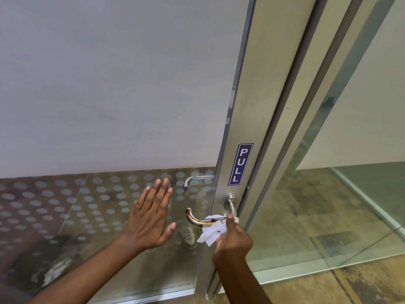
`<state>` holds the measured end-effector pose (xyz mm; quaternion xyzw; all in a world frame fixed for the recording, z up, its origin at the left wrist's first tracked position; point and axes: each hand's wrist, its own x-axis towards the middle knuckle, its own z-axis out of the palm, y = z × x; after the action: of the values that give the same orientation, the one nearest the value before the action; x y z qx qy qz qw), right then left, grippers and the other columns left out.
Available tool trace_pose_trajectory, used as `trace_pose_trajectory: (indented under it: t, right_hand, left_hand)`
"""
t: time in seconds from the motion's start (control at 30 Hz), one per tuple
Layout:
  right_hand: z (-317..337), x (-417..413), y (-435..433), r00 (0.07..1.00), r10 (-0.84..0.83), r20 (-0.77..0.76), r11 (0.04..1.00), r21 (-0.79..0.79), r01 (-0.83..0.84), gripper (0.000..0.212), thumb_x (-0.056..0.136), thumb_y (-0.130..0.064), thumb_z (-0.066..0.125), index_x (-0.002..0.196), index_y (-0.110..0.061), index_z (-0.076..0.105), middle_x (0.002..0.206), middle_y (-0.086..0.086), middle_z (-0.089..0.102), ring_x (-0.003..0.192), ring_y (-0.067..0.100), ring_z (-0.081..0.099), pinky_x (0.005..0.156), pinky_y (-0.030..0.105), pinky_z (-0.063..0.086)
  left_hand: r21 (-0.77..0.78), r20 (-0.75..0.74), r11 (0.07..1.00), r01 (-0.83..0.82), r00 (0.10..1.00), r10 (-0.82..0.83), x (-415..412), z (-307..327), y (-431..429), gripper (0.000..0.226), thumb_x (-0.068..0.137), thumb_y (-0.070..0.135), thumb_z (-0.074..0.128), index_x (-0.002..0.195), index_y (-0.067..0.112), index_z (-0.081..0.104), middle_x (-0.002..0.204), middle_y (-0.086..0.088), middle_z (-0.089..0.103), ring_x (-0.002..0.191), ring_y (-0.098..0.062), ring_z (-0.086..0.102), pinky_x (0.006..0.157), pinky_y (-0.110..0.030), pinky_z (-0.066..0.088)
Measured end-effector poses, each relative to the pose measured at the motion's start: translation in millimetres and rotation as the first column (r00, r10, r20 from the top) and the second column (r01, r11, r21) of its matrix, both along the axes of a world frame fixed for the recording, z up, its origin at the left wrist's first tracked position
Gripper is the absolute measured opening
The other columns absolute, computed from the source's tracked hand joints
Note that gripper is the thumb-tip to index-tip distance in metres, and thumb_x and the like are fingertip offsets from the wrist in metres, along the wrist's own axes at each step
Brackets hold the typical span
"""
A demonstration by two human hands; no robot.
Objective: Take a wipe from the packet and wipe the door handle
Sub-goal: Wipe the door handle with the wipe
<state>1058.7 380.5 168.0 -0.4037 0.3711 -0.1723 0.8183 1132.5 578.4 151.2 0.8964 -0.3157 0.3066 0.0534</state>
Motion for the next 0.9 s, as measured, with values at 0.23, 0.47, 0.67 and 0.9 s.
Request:
trace_pose_trajectory:
  t: [0.23,0.47,0.67,0.9]
  right_hand:
    - [4.8,4.3,55.0,0.999,-0.029,-0.024,0.966,0.255,0.035,0.017,0.091,-0.015,0.059,0.082,-0.004,0.067,0.076,0.011,0.07,0.07,0.024,0.065,0.076,0.039,0.049]
    - [7.4,8.0,73.8,1.0,-0.01,0.018,0.96,0.28,0.004,0.022,0.094,-0.01,0.054,0.079,0.001,0.066,0.077,0.015,0.07,0.064,0.021,0.067,0.08,0.039,0.05]
    - [19.4,-13.8,70.8,0.944,0.326,0.055,0.925,0.188,-0.331,0.018,0.089,-0.004,0.058,0.1,0.006,0.069,0.091,0.02,0.074,0.085,0.029,0.07,0.077,0.034,0.056]
    - [43.8,-1.0,14.2,0.944,0.325,-0.053,0.7,-0.657,-0.278,0.019,0.085,-0.005,0.065,0.067,-0.002,0.071,0.067,0.024,0.069,0.058,0.017,0.059,0.06,0.029,0.045]
  left_hand:
    - [-0.022,-0.062,0.998,0.052,0.997,-0.054,-5.8,11.1,2.7,0.077,0.094,0.054,0.013,0.149,0.0,0.018,0.16,-0.017,0.011,0.146,-0.034,0.015,0.12,-0.044,0.009]
    - [-0.155,-0.13,0.972,0.175,0.972,-0.196,-11.5,22.3,9.3,0.079,0.096,0.056,0.003,0.145,-0.002,0.025,0.162,-0.01,0.01,0.146,-0.032,0.016,0.119,-0.041,0.011]
    - [-0.324,-0.219,0.919,0.226,0.927,-0.306,-6.9,21.4,20.5,0.082,0.093,0.063,0.001,0.144,0.005,0.029,0.16,-0.007,0.018,0.145,-0.034,0.021,0.117,-0.043,0.015]
    - [-0.293,-0.209,0.928,0.231,0.931,-0.298,-4.2,22.2,19.6,0.086,0.092,0.065,0.0,0.143,0.002,0.029,0.162,-0.005,0.014,0.146,-0.032,0.019,0.117,-0.04,0.013]
